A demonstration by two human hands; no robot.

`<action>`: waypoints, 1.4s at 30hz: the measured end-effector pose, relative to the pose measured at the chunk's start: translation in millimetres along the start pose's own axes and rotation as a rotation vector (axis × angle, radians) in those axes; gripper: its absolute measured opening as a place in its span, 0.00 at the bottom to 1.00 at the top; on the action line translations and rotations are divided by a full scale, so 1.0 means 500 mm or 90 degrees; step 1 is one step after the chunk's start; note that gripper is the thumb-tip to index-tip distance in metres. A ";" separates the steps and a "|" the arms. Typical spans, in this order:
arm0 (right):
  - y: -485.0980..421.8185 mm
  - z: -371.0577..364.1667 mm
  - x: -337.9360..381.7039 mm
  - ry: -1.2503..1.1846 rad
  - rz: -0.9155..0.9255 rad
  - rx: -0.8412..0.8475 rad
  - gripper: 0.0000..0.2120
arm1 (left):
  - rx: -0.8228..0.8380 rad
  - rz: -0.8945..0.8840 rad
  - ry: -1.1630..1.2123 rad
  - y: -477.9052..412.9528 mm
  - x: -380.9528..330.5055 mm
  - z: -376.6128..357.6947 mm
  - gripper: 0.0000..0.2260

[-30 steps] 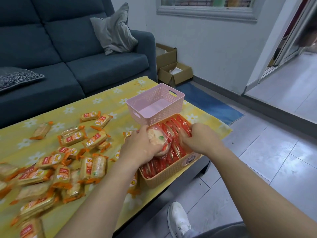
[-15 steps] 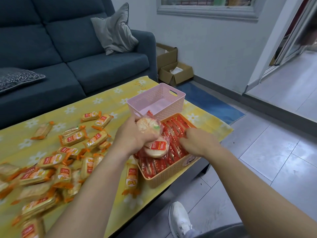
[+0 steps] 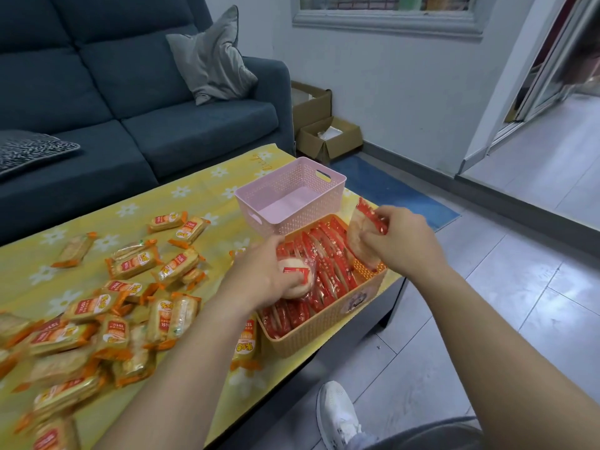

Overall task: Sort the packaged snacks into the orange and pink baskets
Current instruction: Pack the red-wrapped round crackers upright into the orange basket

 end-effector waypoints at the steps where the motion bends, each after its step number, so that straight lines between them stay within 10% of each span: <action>1: 0.001 -0.017 -0.004 0.053 0.003 0.026 0.12 | 0.033 0.006 -0.014 0.002 0.001 -0.012 0.39; 8: 0.001 -0.008 0.006 0.128 0.004 -0.012 0.14 | 0.013 0.060 -0.013 0.001 0.004 0.001 0.41; 16: 0.031 -0.165 -0.003 0.299 0.022 0.307 0.17 | 0.032 0.111 0.234 0.013 0.015 0.014 0.22; 21: 0.005 -0.032 0.036 0.054 0.052 0.038 0.13 | -0.010 0.106 0.405 0.013 -0.005 0.018 0.13; 28: 0.089 -0.070 0.114 0.060 0.206 0.225 0.29 | -0.015 0.080 0.697 0.020 -0.065 -0.017 0.06; 31: 0.063 -0.049 0.096 0.030 0.187 0.139 0.12 | 0.028 0.035 0.771 0.020 -0.095 -0.034 0.06; 36: 0.016 0.019 0.020 -0.070 0.051 -0.011 0.13 | 0.029 -0.161 0.240 0.016 -0.113 -0.057 0.16; 42: 0.002 -0.036 -0.038 0.101 -0.034 0.070 0.21 | 0.162 -0.253 -0.170 0.031 -0.116 -0.161 0.24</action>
Point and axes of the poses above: each hand's wrist, its own y-axis away from the middle knuckle, its own z-axis out of the back of the hand, x = y × z, the point moved 8 cm from there along -y, towards the middle knuckle, and after that the axes turned 4 degrees about -z, right-handed, at the moved point
